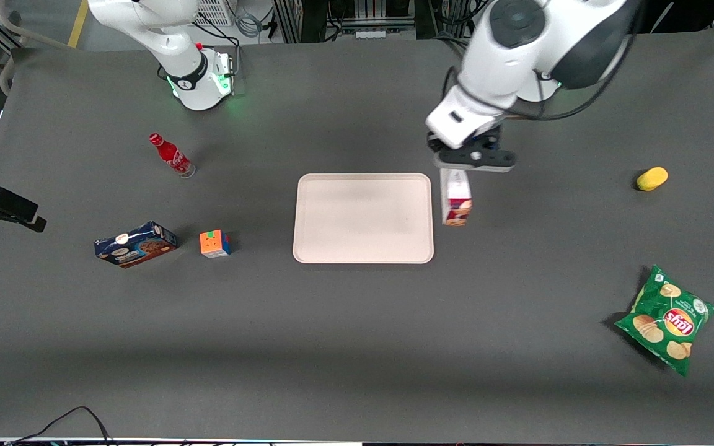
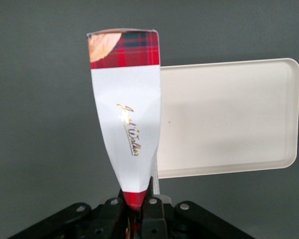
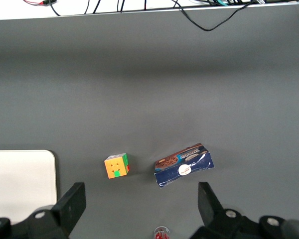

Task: Place red cookie box on tray
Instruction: 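Lift the cookie box and carry it over the white tray, then lower the box onto the tray and open the left gripper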

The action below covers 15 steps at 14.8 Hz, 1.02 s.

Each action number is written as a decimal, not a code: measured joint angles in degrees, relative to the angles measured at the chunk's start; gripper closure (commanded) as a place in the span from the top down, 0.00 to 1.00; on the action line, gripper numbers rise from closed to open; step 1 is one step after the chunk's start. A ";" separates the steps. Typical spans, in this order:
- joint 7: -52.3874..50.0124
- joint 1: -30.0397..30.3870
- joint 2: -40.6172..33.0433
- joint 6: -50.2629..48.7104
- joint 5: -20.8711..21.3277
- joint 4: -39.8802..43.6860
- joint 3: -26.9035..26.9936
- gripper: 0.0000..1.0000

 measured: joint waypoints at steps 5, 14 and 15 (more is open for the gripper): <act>-8.35 -3.88 9.78 7.42 7.56 -0.19 -2.90 0.00; -14.49 -4.72 19.86 26.77 16.55 -9.86 -1.53 0.00; -14.85 -4.72 20.23 27.38 16.79 -10.06 -1.35 0.00</act>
